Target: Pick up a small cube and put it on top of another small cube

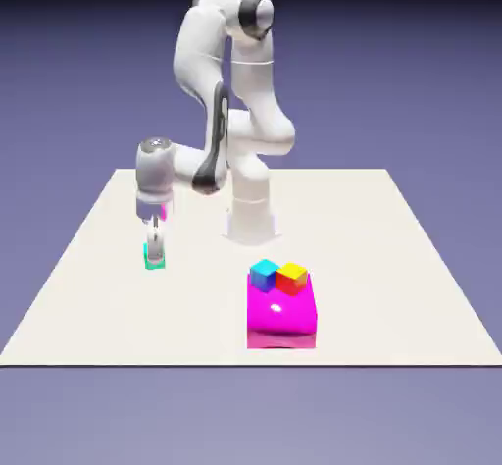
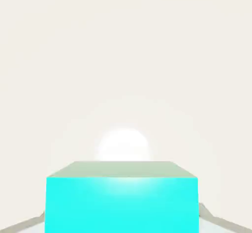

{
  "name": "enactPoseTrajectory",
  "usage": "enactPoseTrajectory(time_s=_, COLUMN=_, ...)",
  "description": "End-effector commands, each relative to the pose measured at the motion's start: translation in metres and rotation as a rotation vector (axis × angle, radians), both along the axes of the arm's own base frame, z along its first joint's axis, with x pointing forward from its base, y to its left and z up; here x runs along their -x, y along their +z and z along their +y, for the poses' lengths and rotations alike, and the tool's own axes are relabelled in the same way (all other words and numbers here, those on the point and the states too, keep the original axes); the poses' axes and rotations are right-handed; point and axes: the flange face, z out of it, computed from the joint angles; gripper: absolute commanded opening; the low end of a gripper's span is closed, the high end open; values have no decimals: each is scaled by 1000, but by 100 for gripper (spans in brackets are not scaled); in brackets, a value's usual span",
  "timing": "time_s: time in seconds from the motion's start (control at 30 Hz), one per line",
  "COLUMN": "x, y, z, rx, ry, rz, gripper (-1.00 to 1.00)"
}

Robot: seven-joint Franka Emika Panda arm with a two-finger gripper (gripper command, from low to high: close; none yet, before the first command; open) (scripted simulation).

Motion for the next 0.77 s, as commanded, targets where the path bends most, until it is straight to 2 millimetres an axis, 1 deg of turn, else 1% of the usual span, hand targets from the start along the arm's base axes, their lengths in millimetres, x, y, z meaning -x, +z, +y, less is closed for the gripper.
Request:
enactPoseTrajectory(time_s=0.0, x=-12, y=8, z=18, rx=-1, ry=75, rz=-1, gripper=-100)
enactPoseTrajectory(time_s=0.1, x=-41, y=33, z=80, rx=0, ry=308, rz=-4, gripper=-100)
enactPoseTrajectory(time_s=0.2, x=-57, y=57, z=148, rx=3, ry=543, rz=-4, gripper=-100)
enactPoseTrajectory(time_s=0.3, x=-59, y=80, z=220, rx=10, ry=781, rz=-1, gripper=-100)
enactPoseTrajectory(time_s=0.37, x=-52, y=95, z=269, rx=16, ry=941, rz=3, gripper=-100)
enactPoseTrajectory(time_s=0.4, x=-50, y=98, z=279, rx=18, ry=975, rz=4, gripper=-100)
enactPoseTrajectory(time_s=0.43, x=-50, y=98, z=279, rx=18, ry=975, rz=4, gripper=-100)
enactPoseTrajectory(time_s=0.6, x=-55, y=34, z=278, rx=20, ry=974, rz=4, gripper=-100)
enactPoseTrajectory(time_s=0.63, x=-55, y=28, z=278, rx=18, ry=975, rz=4, gripper=-100)
enactPoseTrajectory(time_s=0.67, x=-55, y=28, z=278, rx=18, ry=975, rz=4, gripper=100)
enactPoseTrajectory(time_s=0.7, x=-55, y=28, z=278, rx=18, ry=975, rz=4, gripper=100)
enactPoseTrajectory(time_s=0.73, x=-55, y=41, z=278, rx=21, ry=974, rz=5, gripper=100)
